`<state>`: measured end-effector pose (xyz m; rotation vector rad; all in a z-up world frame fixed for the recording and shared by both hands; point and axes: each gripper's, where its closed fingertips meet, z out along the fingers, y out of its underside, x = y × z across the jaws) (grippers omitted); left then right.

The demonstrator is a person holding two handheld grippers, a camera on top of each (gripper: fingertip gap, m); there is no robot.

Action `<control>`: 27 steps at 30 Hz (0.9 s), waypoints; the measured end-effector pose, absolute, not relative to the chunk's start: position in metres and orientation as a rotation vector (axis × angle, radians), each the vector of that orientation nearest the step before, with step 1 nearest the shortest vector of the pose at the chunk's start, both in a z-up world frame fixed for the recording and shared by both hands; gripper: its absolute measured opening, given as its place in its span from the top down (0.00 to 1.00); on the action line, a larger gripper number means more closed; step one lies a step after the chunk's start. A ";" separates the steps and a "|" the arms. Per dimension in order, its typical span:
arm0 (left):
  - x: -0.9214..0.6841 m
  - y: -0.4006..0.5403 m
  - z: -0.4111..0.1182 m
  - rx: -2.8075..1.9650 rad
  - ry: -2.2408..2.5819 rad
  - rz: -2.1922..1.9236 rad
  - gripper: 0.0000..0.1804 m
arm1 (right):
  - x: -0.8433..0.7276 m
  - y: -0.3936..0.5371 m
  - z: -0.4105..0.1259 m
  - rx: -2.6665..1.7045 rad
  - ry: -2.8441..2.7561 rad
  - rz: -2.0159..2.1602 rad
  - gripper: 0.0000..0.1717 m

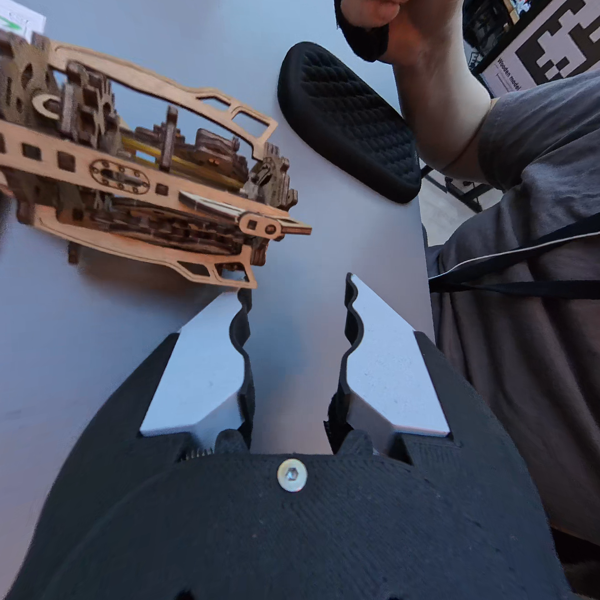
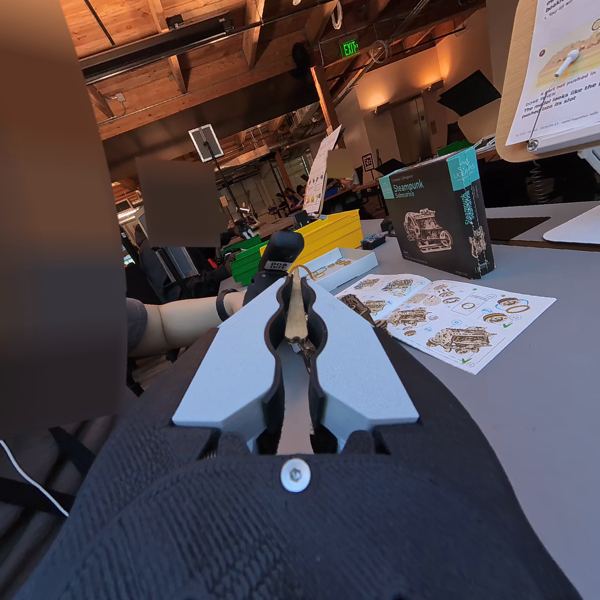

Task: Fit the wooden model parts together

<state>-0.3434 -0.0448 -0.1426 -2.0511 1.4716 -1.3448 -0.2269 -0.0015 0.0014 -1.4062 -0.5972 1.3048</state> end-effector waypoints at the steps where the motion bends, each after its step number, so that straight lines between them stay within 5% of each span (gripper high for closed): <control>1: -0.352 -0.044 -0.143 -2.073 1.473 -1.324 0.70 | -0.227 -0.002 0.001 -1.406 -0.597 1.307 0.98; 6: -0.392 -0.010 -0.118 -2.014 1.421 -1.039 0.71 | -0.226 -0.002 0.000 -1.403 -0.597 1.310 0.98; 9: -0.400 0.030 -0.100 -1.854 1.399 -0.783 0.45 | -0.225 -0.001 0.001 -1.393 -0.588 1.315 0.98; 14: -0.368 0.044 -0.105 -1.727 1.560 -0.808 0.32 | -0.224 0.002 0.001 -1.401 -0.581 1.302 0.98; 27: -0.362 0.009 -0.118 -1.710 1.611 -0.898 0.44 | -0.251 0.008 -0.015 -1.539 -0.689 1.132 0.98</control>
